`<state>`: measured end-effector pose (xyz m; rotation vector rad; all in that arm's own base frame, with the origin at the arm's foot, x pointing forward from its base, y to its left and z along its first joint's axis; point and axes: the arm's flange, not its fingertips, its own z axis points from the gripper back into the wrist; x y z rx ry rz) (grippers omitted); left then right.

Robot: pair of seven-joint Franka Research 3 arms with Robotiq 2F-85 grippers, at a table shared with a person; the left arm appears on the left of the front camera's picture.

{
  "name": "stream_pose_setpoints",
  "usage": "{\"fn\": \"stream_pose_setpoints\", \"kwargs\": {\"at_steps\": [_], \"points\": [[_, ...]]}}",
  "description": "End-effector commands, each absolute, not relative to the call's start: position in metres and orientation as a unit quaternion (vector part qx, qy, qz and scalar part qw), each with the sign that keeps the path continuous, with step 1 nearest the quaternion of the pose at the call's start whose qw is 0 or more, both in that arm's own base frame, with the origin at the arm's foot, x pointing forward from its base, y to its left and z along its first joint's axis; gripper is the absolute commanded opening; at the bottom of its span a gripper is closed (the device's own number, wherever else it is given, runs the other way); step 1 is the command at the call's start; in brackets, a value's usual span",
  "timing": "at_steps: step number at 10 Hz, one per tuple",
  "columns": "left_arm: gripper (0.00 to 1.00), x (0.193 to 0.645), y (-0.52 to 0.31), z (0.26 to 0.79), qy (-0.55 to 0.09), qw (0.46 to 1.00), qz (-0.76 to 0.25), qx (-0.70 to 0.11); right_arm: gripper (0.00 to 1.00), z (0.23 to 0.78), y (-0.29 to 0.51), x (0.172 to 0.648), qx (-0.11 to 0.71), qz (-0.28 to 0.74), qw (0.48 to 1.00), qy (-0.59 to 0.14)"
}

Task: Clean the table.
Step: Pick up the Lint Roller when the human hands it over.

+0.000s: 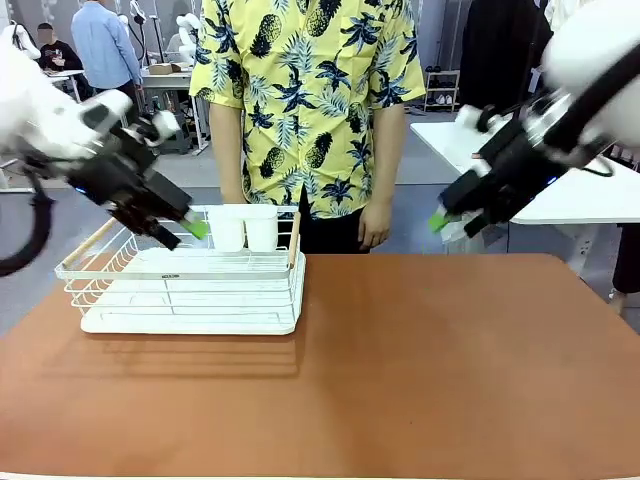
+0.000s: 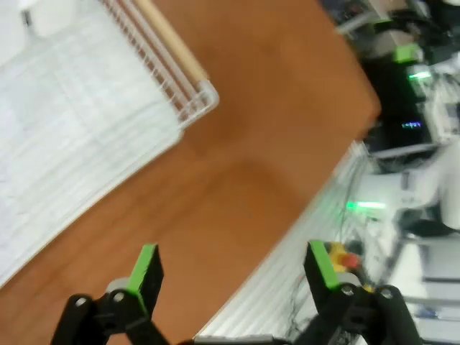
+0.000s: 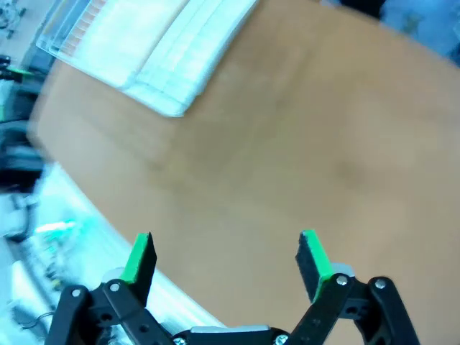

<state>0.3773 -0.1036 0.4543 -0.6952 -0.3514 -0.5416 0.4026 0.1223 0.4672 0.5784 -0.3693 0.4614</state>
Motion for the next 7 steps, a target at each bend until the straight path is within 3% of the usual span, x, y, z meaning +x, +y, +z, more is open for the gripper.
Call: {"fn": "stream_pose_setpoints", "kwargs": {"at_steps": [1,4,7], "points": [[1.00,0.380,-0.037,0.455,-0.116,0.866,-0.238,-0.425,1.00,0.476,0.066,0.420,0.384,0.162,0.900,-0.124],[1.00,0.352,0.049,0.450,-0.111,0.792,-0.252,-0.545,1.00,0.481,-0.013,0.421,0.527,0.090,0.843,-0.057],[1.00,0.319,0.126,0.442,-0.173,0.761,-0.192,-0.594,1.00,0.475,-0.087,0.413,0.567,0.019,0.820,-0.077]]}}
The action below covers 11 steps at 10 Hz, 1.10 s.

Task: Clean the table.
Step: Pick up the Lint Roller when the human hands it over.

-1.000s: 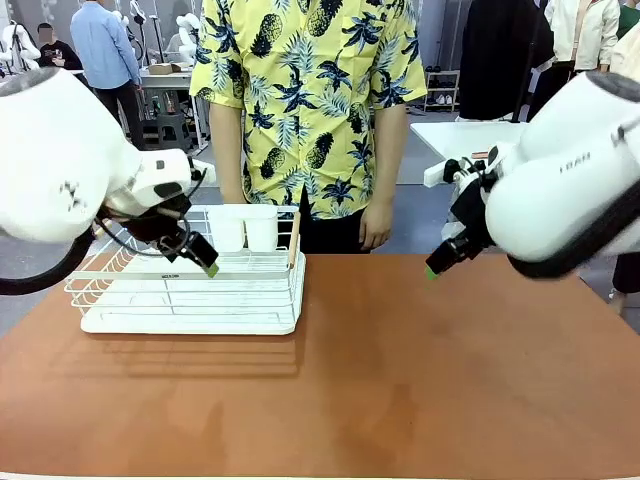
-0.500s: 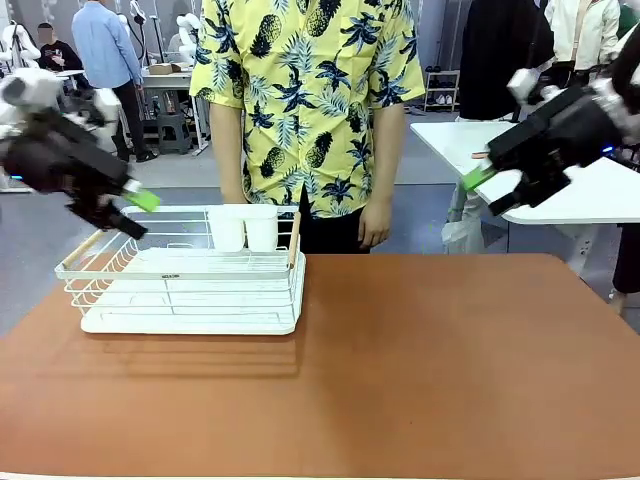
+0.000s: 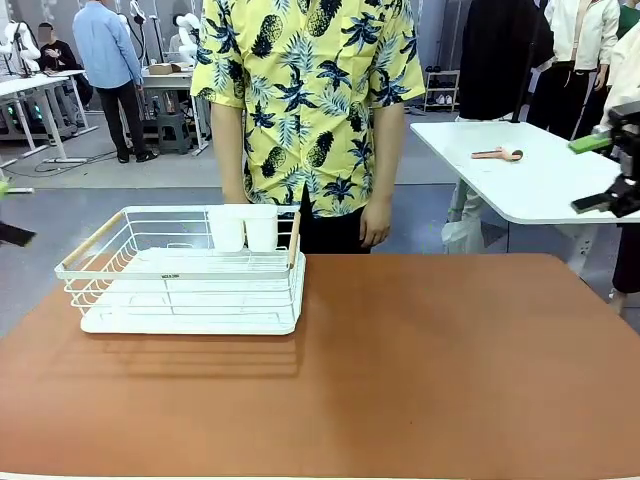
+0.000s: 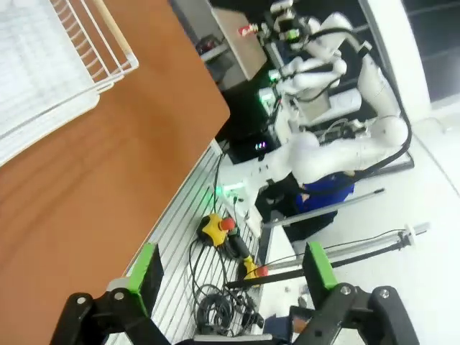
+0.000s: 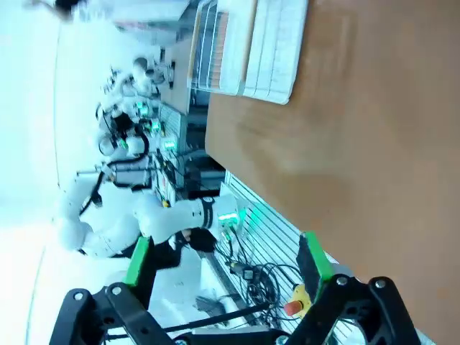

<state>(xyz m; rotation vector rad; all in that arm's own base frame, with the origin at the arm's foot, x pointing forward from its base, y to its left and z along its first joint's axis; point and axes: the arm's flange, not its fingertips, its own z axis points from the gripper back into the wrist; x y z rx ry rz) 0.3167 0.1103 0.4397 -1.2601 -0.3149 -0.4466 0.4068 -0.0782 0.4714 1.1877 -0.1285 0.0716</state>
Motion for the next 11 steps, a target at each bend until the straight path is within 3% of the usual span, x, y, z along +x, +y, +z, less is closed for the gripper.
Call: {"fn": "stream_pose_setpoints", "kwargs": {"at_steps": [1,3,11], "points": [[1.00,0.305,0.152,0.437,-0.173,0.757,-0.177,-0.604,1.00,0.474,-0.109,0.406,0.580,0.009,0.810,-0.090],[1.00,0.279,0.193,0.432,-0.217,0.723,-0.147,-0.640,1.00,0.477,-0.150,0.395,0.581,-0.012,0.807,-0.107],[1.00,0.279,0.195,0.418,-0.204,0.726,-0.126,-0.645,1.00,0.463,-0.185,0.388,0.576,-0.047,0.808,-0.112]]}}
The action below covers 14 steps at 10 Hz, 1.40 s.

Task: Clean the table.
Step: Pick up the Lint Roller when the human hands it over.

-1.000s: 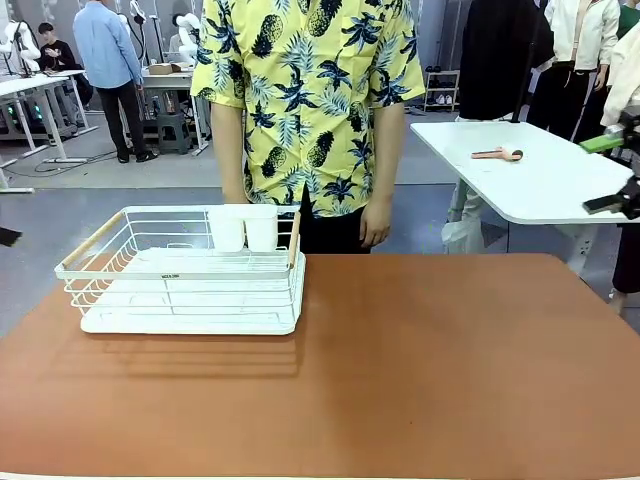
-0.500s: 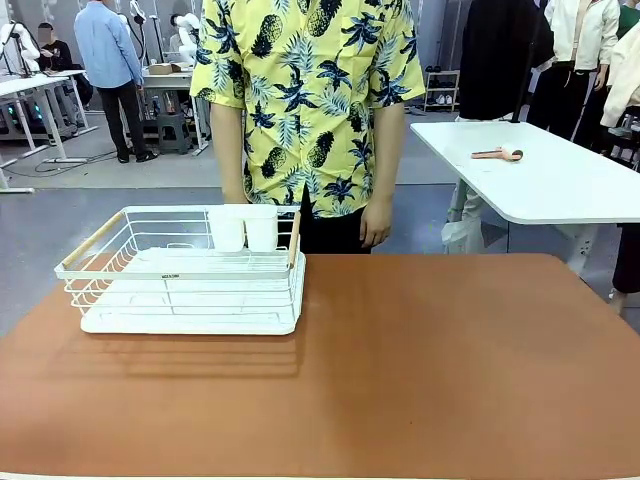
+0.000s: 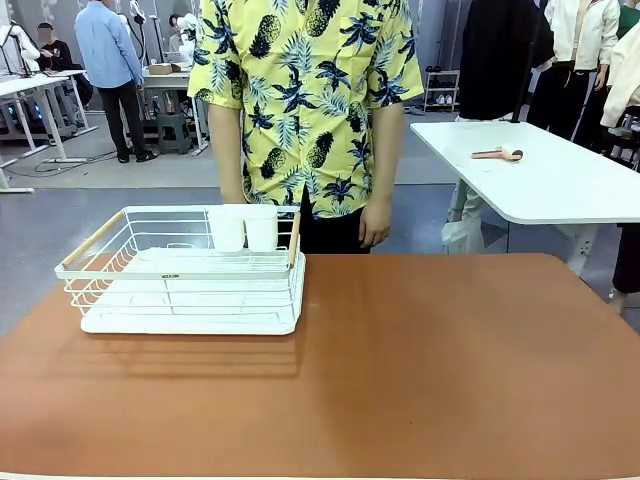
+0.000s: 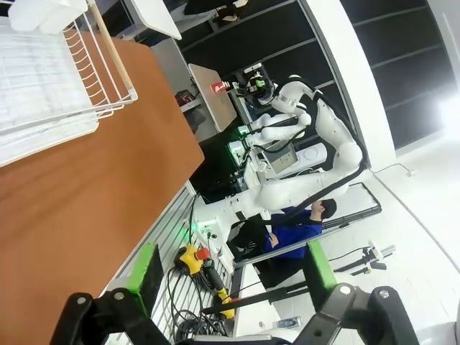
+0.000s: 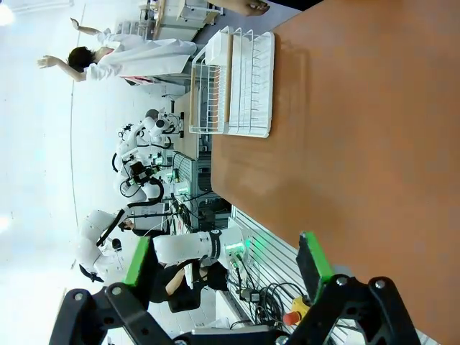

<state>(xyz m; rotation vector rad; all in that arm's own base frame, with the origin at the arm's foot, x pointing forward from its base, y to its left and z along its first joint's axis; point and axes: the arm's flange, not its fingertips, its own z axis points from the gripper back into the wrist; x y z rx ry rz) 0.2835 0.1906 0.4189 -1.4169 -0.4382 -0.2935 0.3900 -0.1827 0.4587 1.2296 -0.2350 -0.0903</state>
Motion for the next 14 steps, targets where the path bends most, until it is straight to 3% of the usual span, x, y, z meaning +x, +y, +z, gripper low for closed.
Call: {"fn": "stream_pose_setpoints", "kwargs": {"at_steps": [1,14], "points": [[1.00,0.2786,0.1953,0.4183,-0.204,0.726,-0.126,-0.645,1.00,0.4626,-0.1853,0.3875,0.576,-0.047,0.808,-0.112],[1.00,0.2786,0.1953,0.4183,-0.204,0.726,-0.126,-0.645,1.00,0.4626,-0.1853,0.3875,0.576,-0.047,0.808,-0.112]]}}
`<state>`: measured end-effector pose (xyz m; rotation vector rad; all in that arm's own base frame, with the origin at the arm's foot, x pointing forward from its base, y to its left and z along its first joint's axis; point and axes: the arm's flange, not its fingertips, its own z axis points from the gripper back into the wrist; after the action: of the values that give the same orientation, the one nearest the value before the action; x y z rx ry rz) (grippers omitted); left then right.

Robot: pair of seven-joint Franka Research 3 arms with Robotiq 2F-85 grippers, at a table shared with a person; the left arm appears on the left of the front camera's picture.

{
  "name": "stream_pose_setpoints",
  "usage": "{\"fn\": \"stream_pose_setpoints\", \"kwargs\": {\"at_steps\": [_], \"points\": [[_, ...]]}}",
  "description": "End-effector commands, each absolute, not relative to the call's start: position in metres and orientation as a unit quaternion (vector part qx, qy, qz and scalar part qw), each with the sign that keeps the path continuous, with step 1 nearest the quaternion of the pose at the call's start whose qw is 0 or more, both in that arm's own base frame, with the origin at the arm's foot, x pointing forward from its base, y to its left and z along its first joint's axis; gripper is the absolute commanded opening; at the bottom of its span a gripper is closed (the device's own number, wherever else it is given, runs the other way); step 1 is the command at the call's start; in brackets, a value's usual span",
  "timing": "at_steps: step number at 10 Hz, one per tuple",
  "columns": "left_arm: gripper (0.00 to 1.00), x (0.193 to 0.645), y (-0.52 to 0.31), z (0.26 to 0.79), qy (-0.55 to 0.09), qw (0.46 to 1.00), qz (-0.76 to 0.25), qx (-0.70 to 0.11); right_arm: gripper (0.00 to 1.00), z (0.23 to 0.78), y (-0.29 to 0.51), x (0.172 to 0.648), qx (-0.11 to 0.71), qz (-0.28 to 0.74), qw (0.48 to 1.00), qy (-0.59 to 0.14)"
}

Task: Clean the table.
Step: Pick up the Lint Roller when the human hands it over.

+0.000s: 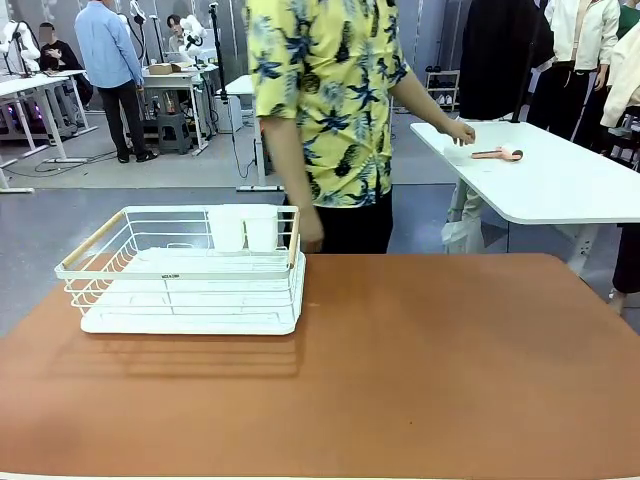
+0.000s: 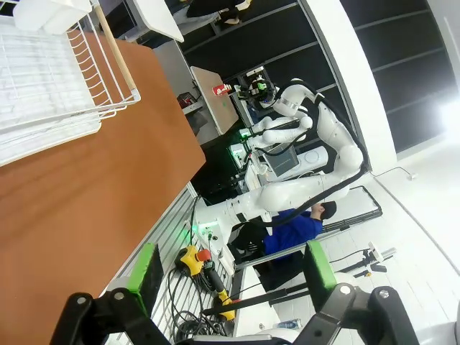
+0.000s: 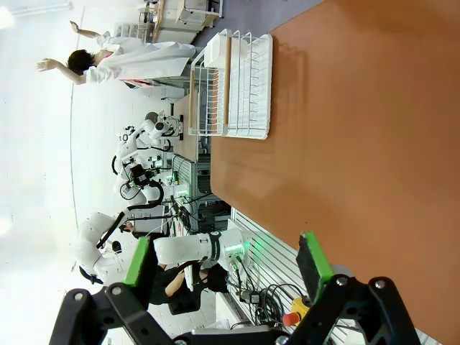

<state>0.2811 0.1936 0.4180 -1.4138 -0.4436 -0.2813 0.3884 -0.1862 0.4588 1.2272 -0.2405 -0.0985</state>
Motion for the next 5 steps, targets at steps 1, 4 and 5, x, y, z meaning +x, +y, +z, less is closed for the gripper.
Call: {"fn": "stream_pose_setpoints", "kwargs": {"at_steps": [1,4,5], "points": [[1.00,0.2786,0.1953,0.4183,-0.204,0.726,-0.126,-0.645,1.00,0.4626,-0.1853,0.3875,0.576,-0.047,0.808,-0.112],[1.00,0.2786,0.1953,0.4183,-0.204,0.726,-0.126,-0.645,1.00,0.4626,-0.1853,0.3875,0.576,-0.047,0.808,-0.112],[1.00,0.2786,0.1953,0.4183,-0.204,0.726,-0.126,-0.645,1.00,0.4626,-0.1853,0.3875,0.576,-0.047,0.808,-0.112]]}}
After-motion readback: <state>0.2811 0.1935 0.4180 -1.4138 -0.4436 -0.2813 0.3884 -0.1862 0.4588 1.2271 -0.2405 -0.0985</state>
